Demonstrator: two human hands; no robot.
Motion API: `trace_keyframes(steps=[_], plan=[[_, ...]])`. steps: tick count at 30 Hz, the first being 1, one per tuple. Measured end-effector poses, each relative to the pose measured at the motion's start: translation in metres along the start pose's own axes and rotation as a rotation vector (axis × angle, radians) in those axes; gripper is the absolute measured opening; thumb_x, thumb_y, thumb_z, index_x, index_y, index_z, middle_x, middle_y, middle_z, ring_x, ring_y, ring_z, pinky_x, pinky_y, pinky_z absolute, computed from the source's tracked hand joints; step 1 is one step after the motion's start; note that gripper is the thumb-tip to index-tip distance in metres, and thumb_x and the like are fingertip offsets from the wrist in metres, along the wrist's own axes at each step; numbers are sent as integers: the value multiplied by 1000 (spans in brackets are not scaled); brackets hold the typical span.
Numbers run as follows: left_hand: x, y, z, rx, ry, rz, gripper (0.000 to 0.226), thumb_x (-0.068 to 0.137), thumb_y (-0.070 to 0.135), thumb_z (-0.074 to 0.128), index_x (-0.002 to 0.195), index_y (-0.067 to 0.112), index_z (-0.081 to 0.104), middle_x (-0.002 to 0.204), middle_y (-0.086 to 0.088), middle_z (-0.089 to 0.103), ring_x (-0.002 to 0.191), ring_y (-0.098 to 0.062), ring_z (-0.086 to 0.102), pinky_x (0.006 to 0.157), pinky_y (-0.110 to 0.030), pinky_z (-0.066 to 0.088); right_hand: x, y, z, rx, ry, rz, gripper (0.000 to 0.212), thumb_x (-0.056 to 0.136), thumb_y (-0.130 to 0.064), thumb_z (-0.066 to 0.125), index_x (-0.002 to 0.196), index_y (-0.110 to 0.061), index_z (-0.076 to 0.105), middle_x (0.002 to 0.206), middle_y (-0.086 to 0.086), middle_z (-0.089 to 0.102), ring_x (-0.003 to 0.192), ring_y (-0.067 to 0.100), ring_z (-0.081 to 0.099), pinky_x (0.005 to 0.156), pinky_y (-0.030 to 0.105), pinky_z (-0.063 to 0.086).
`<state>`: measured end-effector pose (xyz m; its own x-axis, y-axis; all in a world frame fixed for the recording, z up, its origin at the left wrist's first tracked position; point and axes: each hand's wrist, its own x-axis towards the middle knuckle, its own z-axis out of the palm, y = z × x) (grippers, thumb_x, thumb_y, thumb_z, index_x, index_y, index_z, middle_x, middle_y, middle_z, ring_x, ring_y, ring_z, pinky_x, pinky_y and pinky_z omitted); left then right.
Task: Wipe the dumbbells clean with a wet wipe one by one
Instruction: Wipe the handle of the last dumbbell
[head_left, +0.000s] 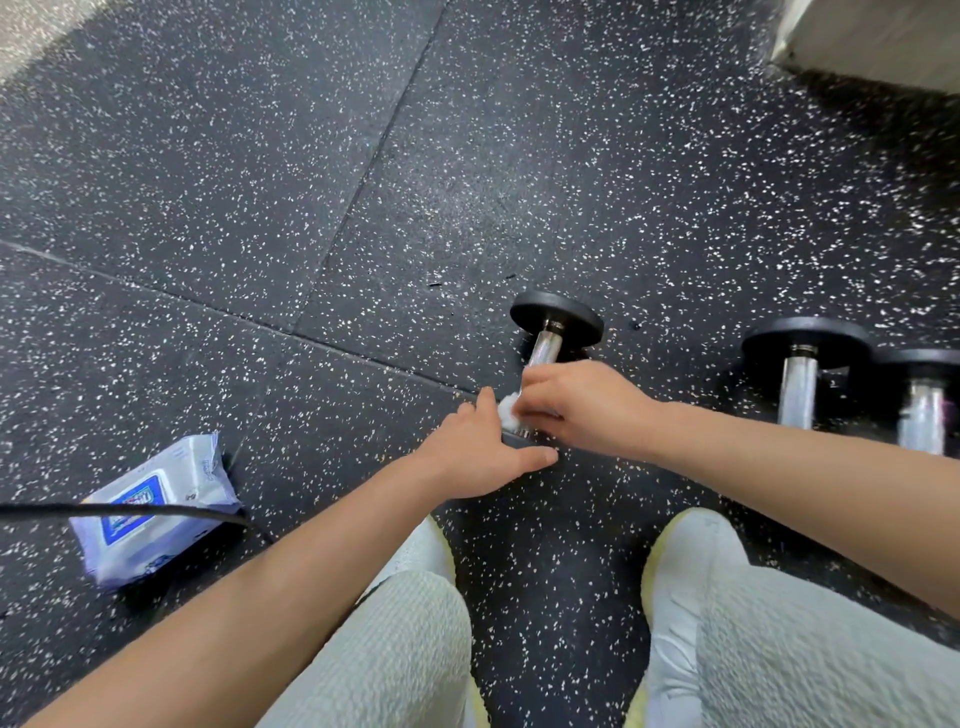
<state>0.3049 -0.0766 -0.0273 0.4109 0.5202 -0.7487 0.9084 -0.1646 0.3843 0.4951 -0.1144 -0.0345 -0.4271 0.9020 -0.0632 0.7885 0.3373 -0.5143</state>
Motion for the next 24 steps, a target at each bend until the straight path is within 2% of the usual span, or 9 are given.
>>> trace_keyframes(steps=[4,6,10,12,14,16,19,21,24], plan=[[-2,3,-1,11,-6,-19,131,77,87,63,166,17,-2,172,-13,16,156,-33,25,123,-49,30,9,15,-7,33,230,246,10,93,-29,69,92,-25,78,88,-19,56,76,14,63,63,33,52],[-2,4,0,6,-11,-10,132,75,88,63,166,18,-1,173,-12,12,156,-33,25,123,-50,31,6,10,-1,29,272,294,9,92,-29,69,92,-25,78,89,-17,60,75,15,63,63,35,54],[-1,4,3,-6,8,14,132,73,85,68,166,17,3,170,-12,16,152,-33,33,119,-48,37,-11,-6,11,148,25,137,11,90,-29,71,98,-26,78,91,-11,64,80,15,64,67,36,52],[-1,4,5,2,15,24,133,72,87,67,166,17,3,169,-13,17,152,-33,32,119,-47,37,-13,-4,7,164,-34,109,12,91,-30,71,101,-26,78,94,-12,65,83,13,65,71,35,52],[-1,4,6,5,11,23,134,72,90,64,166,18,0,170,-13,16,154,-32,30,121,-48,35,-6,5,-1,131,8,141,14,91,-33,71,100,-26,79,91,-15,64,82,12,64,71,36,53],[-1,4,5,-9,-14,4,134,72,91,62,166,21,-3,172,-13,15,154,-32,30,120,-47,36,3,15,-11,109,125,236,12,91,-31,71,97,-25,79,84,-20,59,76,10,61,68,34,53],[-1,3,1,-46,-37,-31,125,76,81,63,166,26,-4,171,-11,18,150,-32,36,115,-45,40,10,17,-13,18,245,331,12,94,-31,68,97,-26,79,90,-18,62,73,11,63,65,32,53],[-1,4,0,-64,-40,-33,120,79,74,63,166,26,-3,170,-11,21,148,-32,39,112,-43,40,5,7,-3,-2,214,286,13,94,-30,65,95,-26,77,92,-13,63,73,16,64,61,33,52],[-1,4,0,-93,-48,-21,120,80,72,68,166,25,-3,171,-12,19,150,-31,36,114,-43,38,-9,-8,8,86,28,124,10,92,-30,67,95,-25,76,89,-9,61,77,18,64,63,36,49]])
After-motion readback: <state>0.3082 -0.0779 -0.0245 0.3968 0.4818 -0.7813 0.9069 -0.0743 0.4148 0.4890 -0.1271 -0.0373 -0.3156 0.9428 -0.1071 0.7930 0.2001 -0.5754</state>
